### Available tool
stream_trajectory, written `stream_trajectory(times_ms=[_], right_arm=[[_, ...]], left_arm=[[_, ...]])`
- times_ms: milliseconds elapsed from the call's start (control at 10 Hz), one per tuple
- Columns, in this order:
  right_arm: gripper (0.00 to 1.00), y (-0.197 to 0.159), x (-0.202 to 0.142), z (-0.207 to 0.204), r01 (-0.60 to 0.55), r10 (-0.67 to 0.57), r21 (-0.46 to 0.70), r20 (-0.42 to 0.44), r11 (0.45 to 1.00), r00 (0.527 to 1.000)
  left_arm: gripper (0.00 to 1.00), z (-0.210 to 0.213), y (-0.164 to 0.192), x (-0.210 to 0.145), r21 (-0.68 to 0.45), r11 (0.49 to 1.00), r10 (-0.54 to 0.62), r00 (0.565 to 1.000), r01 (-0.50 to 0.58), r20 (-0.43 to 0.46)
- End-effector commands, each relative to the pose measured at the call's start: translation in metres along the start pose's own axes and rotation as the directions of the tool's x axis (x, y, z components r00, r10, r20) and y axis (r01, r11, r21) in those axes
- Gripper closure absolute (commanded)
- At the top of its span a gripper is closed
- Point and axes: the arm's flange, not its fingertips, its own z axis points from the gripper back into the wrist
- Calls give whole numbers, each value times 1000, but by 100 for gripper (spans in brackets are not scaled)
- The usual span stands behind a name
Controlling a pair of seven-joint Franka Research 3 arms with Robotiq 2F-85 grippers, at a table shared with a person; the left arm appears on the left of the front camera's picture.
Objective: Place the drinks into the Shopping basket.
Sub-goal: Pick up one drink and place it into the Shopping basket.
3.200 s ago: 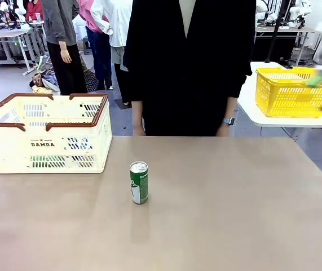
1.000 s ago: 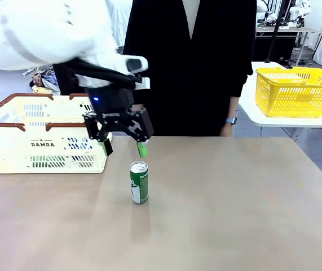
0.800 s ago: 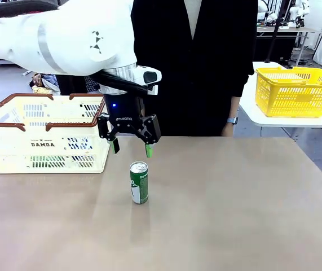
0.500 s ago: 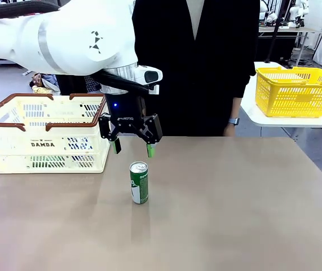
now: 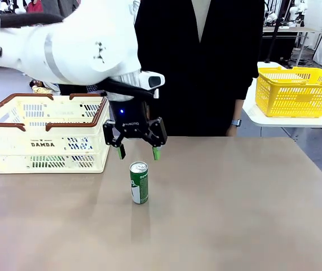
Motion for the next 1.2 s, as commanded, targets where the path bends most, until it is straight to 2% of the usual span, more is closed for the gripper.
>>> stream_trajectory(times_ms=[0,300,500,700,1100], right_arm=[[0,4,-3,3,19,-19,-4,-9,1000,1000],[0,4,-3,3,19,-19,-4,-9,1000,1000],[0,4,-3,3,19,-19,-4,-9,1000,1000],[0,4,-3,3,19,-19,-4,-9,1000,1000],[0,4,-3,3,19,-19,-4,-9,1000,1000]], left_arm=[[0,-25,-8,0,42,995,87,993,-91,83],[0,-50,-1,11,29,992,120,988,-123,99],[0,-66,10,19,78,977,190,977,-198,99],[0,-70,22,26,63,969,229,964,-239,134],[0,-98,33,34,75,970,225,969,-233,98]])
